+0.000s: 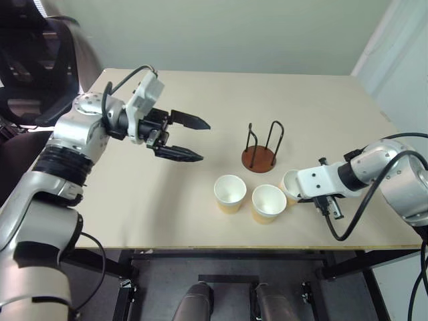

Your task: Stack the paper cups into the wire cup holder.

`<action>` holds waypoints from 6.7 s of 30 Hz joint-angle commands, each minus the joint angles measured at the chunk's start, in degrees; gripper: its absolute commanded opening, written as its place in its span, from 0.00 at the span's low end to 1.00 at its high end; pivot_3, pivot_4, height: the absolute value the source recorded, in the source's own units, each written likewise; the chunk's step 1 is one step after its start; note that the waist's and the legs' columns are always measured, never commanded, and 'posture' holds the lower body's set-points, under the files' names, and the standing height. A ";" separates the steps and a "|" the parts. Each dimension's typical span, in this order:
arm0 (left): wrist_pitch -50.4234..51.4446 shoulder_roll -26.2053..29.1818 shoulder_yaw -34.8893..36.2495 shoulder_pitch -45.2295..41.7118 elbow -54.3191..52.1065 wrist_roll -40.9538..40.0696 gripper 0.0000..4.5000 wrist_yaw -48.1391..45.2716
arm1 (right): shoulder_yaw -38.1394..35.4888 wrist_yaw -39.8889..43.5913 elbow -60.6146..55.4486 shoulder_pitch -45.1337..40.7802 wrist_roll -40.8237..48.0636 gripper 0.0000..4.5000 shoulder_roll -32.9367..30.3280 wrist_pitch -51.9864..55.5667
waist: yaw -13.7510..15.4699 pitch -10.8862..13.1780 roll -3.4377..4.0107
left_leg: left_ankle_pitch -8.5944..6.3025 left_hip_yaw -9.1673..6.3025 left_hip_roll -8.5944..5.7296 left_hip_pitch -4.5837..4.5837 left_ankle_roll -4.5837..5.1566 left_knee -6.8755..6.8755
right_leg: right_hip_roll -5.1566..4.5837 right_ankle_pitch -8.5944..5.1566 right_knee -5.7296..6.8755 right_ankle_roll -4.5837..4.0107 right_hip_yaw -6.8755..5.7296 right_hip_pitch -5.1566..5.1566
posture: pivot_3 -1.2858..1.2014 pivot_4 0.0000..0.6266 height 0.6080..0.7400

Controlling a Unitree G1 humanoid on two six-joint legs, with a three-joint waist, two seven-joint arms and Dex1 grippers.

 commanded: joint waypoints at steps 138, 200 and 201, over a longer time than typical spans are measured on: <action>-3.77 2.65 -11.36 -4.66 0.76 -3.56 1.00 -1.77 | 0.70 2.27 -15.38 -13.52 13.64 0.85 -2.14 20.27 | -0.36 0.03 0.04 | 0.38 -0.51 0.00 0.09 -0.59 -0.06 | 0.13 -0.33 1.00 -0.54 -0.27 -0.31 | 0.52 0.24 1.00; -4.92 0.38 -2.41 -7.62 12.76 1.82 1.00 -1.77 | 2.78 8.08 3.82 -21.50 0.69 0.00 -3.84 -5.60 | -0.20 0.03 0.01 | 0.32 -0.58 0.04 -0.03 -0.63 -0.17 | 0.18 -0.36 0.82 -0.56 -0.29 -0.37 | 0.52 0.24 1.00; -4.90 0.36 -2.26 -7.54 12.78 1.92 1.00 -1.77 | 3.17 8.08 4.81 -22.90 0.60 0.00 -3.84 -6.08 | -0.17 0.03 0.02 | 0.32 -0.58 0.05 -0.03 -0.63 -0.18 | 0.18 -0.37 0.83 -0.57 -0.28 -0.37 | 0.52 0.24 1.00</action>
